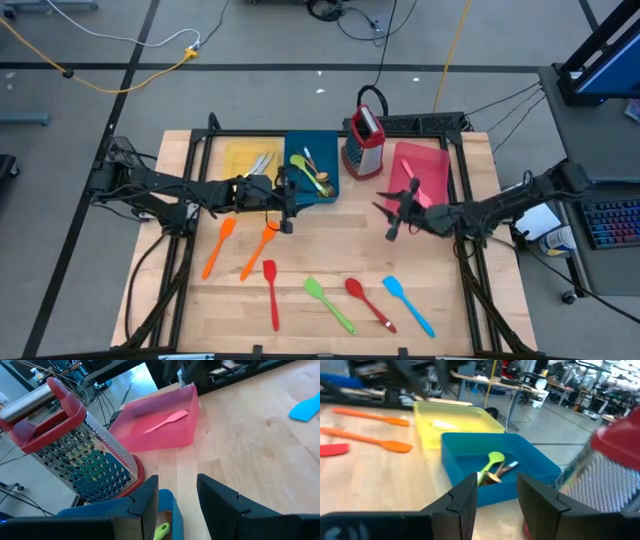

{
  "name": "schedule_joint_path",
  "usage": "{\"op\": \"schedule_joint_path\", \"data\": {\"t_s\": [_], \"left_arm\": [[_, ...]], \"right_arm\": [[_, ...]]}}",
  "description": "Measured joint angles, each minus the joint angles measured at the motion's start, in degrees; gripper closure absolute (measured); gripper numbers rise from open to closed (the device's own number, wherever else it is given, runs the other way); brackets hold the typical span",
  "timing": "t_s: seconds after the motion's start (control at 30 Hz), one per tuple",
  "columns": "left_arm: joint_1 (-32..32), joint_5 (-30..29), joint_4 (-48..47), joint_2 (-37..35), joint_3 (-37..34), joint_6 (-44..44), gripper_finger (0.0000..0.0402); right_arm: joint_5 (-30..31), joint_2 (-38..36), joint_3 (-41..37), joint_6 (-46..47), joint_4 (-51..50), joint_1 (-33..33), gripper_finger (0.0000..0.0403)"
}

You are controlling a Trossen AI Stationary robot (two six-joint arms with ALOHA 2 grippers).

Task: Pick & Place Kitchen Items
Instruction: Put the blue spatula into the pink bin

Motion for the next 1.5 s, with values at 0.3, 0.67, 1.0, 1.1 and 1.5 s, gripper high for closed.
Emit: {"op": "schedule_joint_path", "data": {"t_s": [0.3, 0.67, 1.0, 1.1, 1.5], "left_arm": [[0.0, 0.0, 2.2, 0.0, 0.0, -4.9, 0.0261], [-0.2, 0.0, 4.6, 0.0, 0.0, -11.6, 0.0261], [-0.9, 0.0, 9.9, 0.0, 0.0, -4.4, 0.0261], [-0.9, 0.0, 12.3, 0.0, 0.0, -1.4, 0.0261], [0.1, 0.1, 16.7, 0.0, 0.0, 13.2, 0.0261]], "right_arm": [[6.4, 9.7, 17.7, 10.4, -24.0, 11.8, 0.0274], [-11.1, 20.7, 28.0, 48.0, -50.4, 17.0, 0.0274], [-50.0, 26.8, 31.6, 81.0, -70.8, 18.5, 0.0273], [-59.9, 28.2, 31.7, 92.6, -68.3, 19.9, 0.0273], [-71.7, 34.2, 31.7, 119.7, -54.5, 26.8, 0.0273]]}}
